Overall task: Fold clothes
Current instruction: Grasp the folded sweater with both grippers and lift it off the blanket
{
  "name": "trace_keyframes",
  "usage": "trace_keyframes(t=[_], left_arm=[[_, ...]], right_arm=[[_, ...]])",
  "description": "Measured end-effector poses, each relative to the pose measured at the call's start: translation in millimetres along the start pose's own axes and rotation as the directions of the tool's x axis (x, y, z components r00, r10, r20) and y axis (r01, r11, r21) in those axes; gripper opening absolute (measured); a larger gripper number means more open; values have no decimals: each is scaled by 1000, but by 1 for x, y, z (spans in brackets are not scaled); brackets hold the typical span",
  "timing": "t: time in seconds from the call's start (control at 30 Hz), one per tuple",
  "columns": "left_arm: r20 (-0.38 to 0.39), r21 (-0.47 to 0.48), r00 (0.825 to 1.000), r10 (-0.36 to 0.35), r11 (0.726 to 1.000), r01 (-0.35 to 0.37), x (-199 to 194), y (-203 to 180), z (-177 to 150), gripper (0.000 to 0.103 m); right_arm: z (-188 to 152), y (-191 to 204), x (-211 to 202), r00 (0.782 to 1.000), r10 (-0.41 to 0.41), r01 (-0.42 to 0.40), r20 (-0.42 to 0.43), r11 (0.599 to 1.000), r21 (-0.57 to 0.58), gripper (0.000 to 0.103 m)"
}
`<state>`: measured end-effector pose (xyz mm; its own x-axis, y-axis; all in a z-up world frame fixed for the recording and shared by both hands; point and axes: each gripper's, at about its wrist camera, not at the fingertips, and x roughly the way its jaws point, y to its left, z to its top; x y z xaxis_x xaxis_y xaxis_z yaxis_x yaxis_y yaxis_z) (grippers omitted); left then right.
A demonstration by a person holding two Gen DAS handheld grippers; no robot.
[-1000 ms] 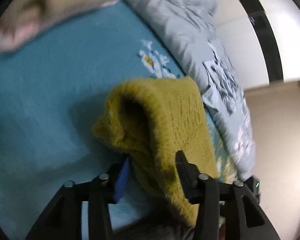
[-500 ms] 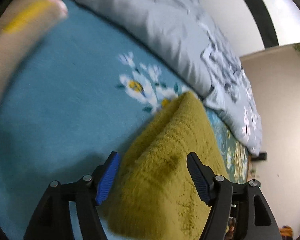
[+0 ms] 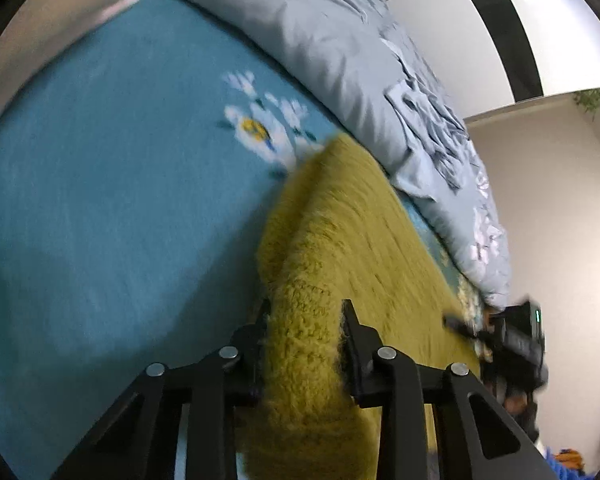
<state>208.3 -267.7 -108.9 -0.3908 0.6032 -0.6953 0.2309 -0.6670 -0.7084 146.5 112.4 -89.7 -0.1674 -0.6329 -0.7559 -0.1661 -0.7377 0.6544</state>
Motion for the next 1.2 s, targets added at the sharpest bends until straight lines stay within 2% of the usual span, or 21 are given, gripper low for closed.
trace_keyframes(t=[0.13,0.27,0.33,0.43,0.47,0.53,0.57,0.6,0.73,0.8,0.9,1.03,1.1,1.13,1.17,1.2], left_arm=[[-8,-6,1000,10,1000,-10,1,-2,-18,32],[19,-38,1000,17,999,-16,-3,2,-12,35],[19,-15,999,42,999,-42,-3,-3,-8,41],[14,21,995,95,995,-95,-2,-9,0,50],[14,21,995,100,995,-101,-1,-10,3,53],[11,12,995,96,995,-96,3,-9,9,65],[2,5,996,90,996,-90,8,-7,11,66],[-8,1,996,90,996,-90,13,-6,13,67],[2,29,994,112,993,-112,28,-11,16,74],[-13,68,994,108,992,-107,37,-17,13,81],[-54,145,988,142,981,-132,44,-26,10,88],[-71,126,988,135,984,-126,44,-23,12,88],[-62,83,991,122,990,-116,42,-19,13,86],[-54,56,991,123,991,-120,40,-17,13,79],[-50,36,990,131,991,-130,39,-16,13,74],[-52,30,989,135,991,-134,38,-17,13,60]], right_arm=[[29,18,-1,999,-50,48,-21,994,-96,37],[32,15,6,995,-73,63,-65,988,-139,40],[29,8,5,994,-75,62,-79,987,-151,46],[21,2,2,992,-69,48,-104,979,-199,62],[19,0,0,991,-67,42,-112,976,-212,66],[16,-5,1,992,-56,31,-115,978,-207,66],[15,-8,2,992,-50,26,-116,979,-201,70],[16,-13,4,993,-44,23,-114,985,-174,79],[14,-24,9,996,-11,2,-93,995,-100,82],[12,-23,11,997,2,-10,-83,996,-94,85],[9,-14,17,995,-3,-9,-98,993,-120,85],[3,-8,20,996,-33,18,-87,985,-171,85],[4,-18,17,998,4,-10,-68,995,-98,82],[4,-23,15,998,20,-24,-60,998,-61,81],[5,-27,14,998,27,-28,-59,999,-22,74],[6,-31,13,998,33,-32,-59,999,17,64]])
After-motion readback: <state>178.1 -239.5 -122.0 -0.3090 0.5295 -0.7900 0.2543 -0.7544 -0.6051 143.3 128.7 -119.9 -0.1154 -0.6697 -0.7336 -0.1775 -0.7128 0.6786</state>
